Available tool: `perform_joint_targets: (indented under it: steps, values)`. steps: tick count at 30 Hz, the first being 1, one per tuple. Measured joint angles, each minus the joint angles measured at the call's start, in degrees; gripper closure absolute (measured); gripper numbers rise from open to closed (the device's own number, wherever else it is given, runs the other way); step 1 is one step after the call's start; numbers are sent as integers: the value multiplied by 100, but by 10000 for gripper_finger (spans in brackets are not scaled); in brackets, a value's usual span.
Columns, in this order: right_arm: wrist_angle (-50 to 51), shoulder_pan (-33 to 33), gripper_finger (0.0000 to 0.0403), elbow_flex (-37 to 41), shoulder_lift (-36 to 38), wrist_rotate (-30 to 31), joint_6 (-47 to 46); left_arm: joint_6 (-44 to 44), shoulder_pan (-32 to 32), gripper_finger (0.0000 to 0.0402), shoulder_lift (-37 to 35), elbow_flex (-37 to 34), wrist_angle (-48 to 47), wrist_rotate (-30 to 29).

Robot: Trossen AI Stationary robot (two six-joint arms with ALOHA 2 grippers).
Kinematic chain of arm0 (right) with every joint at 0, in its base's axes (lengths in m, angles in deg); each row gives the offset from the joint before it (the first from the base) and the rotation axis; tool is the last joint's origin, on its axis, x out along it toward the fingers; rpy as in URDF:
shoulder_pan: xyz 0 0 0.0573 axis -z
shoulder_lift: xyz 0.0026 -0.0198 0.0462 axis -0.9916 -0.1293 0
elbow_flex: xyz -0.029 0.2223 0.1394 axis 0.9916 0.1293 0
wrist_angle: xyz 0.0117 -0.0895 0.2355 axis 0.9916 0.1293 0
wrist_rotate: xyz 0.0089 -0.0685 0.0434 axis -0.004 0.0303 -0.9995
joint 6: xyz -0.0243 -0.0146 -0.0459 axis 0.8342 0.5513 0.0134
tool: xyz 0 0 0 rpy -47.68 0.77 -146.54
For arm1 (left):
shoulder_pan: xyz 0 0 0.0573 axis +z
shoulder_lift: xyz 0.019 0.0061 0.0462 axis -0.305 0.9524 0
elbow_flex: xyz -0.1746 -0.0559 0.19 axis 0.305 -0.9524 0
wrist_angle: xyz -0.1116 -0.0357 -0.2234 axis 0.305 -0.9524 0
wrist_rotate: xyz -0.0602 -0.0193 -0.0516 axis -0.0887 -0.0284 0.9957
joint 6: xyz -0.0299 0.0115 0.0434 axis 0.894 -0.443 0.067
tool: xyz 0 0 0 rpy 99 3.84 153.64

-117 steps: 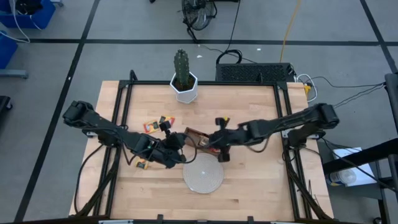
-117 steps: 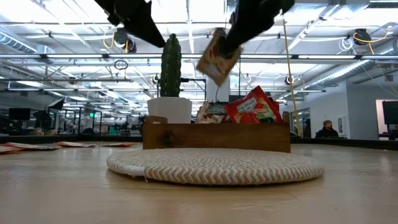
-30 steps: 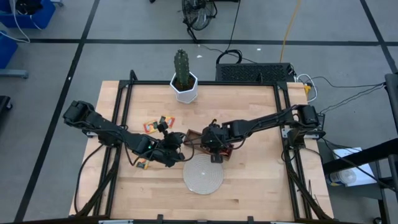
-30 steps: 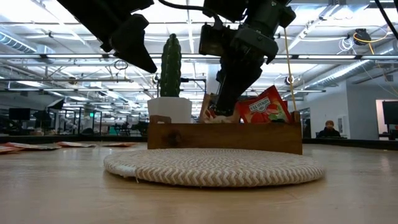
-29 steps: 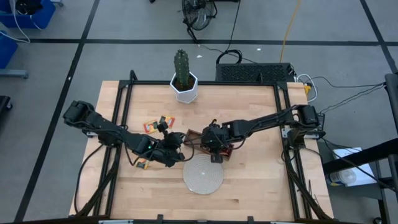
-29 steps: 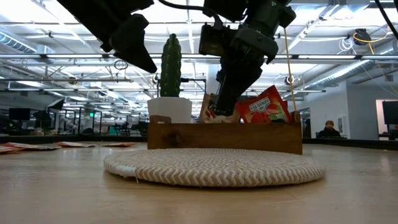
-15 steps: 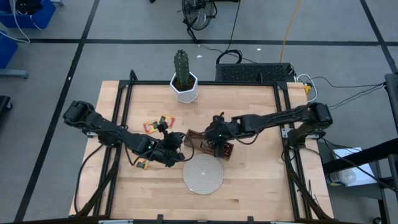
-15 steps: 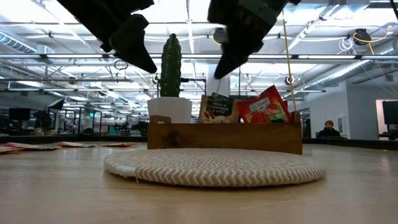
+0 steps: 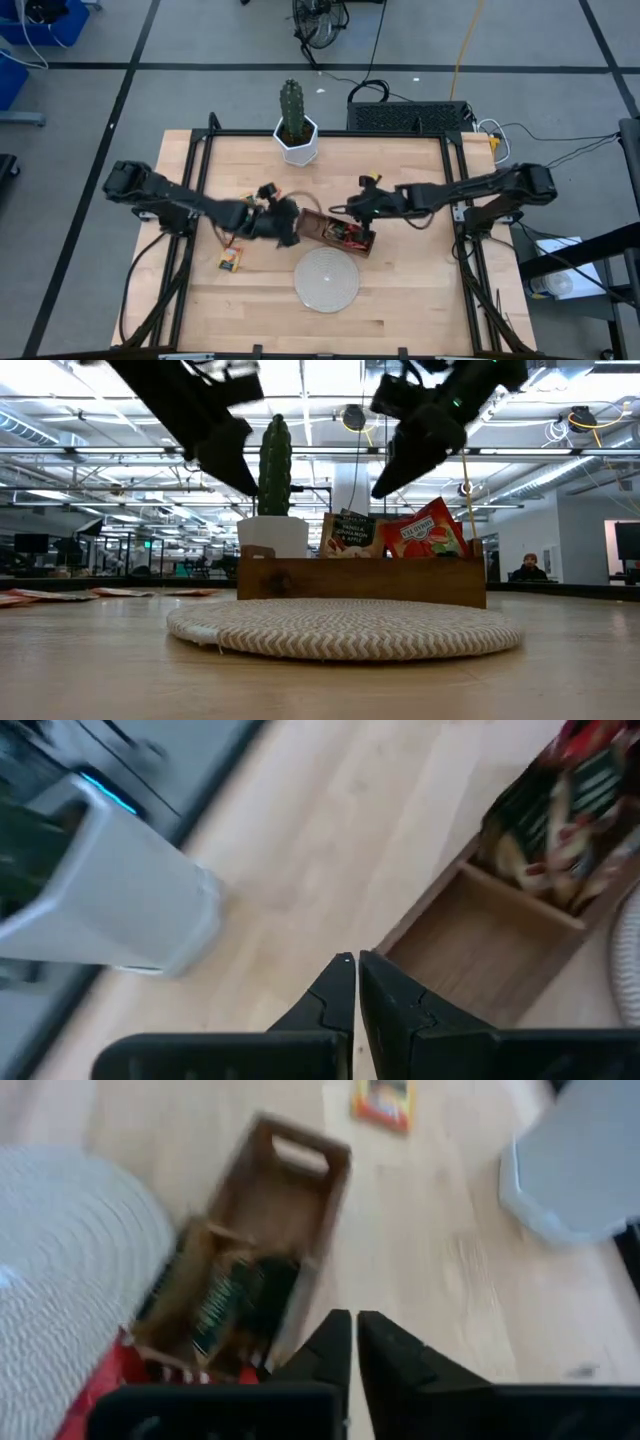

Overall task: Pick & Place Tea
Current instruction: Adjust the wooden organizer

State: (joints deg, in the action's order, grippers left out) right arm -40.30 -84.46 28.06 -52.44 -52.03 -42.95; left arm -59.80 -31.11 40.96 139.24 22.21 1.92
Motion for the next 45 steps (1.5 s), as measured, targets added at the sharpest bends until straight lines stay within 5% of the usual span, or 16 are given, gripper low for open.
perform_joint_targets:
  steps: [4,11,17,31,45]
  values:
    - [-1863,-227,398,1161,523,-10,64,-610,866,376,0,0,285,1241]
    - [-4436,-614,402,2752,1380,11,304,-2281,2030,376,0,2,1177,2351]
    - [-5113,-825,402,3407,1805,2,510,-2254,2884,376,169,0,996,4479]
    - [-5096,-1112,402,3639,2034,3,510,-2126,2964,376,1752,0,1643,5068]
    - [-5109,-1189,401,3643,2032,28,467,-1781,2560,376,1853,24,964,5563]
